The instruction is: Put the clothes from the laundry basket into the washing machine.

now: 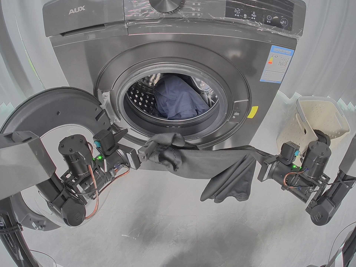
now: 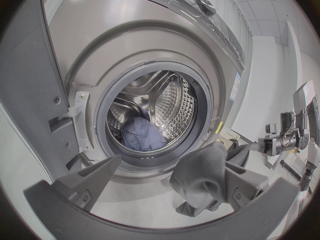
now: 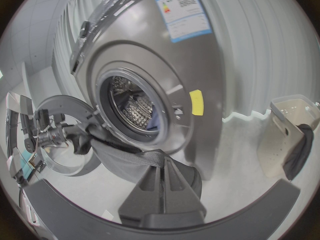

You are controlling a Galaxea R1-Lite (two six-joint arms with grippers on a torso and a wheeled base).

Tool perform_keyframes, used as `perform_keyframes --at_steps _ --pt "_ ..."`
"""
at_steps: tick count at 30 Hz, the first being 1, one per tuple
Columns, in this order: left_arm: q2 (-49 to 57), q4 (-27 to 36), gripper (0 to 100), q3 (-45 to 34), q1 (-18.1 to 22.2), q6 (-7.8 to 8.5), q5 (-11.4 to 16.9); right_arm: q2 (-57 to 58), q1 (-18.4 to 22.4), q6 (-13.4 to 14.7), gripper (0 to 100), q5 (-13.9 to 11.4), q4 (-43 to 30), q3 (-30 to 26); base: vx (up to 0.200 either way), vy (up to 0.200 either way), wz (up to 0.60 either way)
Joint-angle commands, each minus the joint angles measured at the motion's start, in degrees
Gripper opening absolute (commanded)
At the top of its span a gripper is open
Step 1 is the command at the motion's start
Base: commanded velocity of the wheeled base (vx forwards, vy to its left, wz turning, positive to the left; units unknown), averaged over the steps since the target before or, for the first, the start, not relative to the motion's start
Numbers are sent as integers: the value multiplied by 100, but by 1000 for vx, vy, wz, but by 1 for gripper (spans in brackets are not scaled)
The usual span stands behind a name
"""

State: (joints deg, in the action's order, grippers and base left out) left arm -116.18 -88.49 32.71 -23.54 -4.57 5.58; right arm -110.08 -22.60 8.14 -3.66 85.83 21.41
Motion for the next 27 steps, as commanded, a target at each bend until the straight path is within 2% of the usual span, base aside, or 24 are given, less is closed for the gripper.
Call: perform_keyframes --at_steps 1,15,18,20,27 --pt "-19 7 100 236 157 -26 -22 -31 441 -94 0 -74 -32 -383 0 0 0" --pt "-10 -1 100 298 209 -26 -31 -13 362 -102 0 -83 -93 -348 0 0 0" --pt "-10 -1 100 254 174 -26 -22 13 239 -94 0 -91 -84 -277 0 0 0" --pt "34 -19 100 166 51 -17 -5 31 72 -58 0 -109 -67 -93 0 0 0" --pt "394 -37 100 342 -318 -17 74 -5 -368 -23 0 -109 4 13 0 0 0"
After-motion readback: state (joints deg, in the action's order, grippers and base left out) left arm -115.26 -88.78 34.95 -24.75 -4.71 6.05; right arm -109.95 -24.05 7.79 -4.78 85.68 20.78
